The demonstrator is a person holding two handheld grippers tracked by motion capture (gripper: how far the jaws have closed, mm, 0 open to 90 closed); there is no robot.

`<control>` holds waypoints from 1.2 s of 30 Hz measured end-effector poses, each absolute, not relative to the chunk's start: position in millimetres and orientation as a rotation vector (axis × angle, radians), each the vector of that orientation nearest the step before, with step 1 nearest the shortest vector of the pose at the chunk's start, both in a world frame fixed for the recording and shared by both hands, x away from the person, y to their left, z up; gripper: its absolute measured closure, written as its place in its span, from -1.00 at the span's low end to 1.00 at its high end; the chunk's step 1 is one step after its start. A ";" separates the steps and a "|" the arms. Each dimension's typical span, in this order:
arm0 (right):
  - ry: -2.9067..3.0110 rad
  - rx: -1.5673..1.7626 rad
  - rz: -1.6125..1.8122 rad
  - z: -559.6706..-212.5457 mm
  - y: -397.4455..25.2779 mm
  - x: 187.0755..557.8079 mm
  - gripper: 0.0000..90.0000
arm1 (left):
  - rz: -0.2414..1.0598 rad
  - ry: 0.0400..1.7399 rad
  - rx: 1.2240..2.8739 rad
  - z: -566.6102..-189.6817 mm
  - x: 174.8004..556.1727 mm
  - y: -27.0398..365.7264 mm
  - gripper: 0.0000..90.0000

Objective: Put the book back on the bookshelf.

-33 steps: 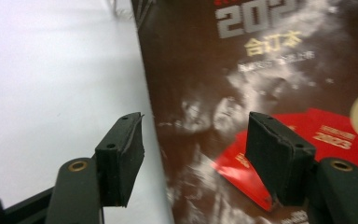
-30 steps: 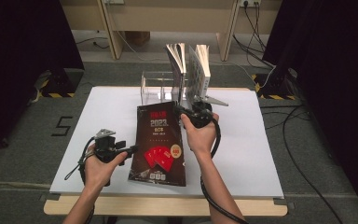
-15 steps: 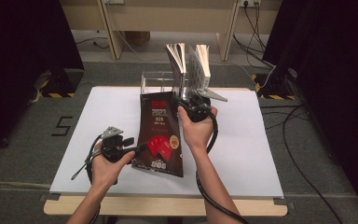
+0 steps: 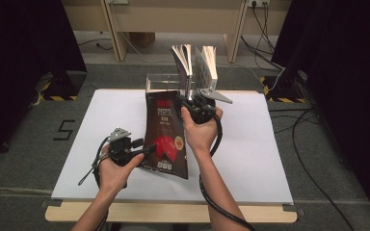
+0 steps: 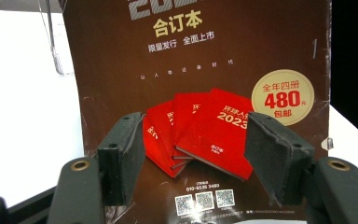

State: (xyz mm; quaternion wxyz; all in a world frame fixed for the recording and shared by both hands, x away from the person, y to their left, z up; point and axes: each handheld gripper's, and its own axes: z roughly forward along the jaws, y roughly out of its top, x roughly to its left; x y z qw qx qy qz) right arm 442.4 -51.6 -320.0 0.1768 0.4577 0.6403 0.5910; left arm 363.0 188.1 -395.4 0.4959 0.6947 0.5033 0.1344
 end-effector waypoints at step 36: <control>1.686 1.203 1.634 -293.6 -35.9 430.3 0.95 | 0.372 1.190 1.637 -377.9 365.3 179.5 -0.22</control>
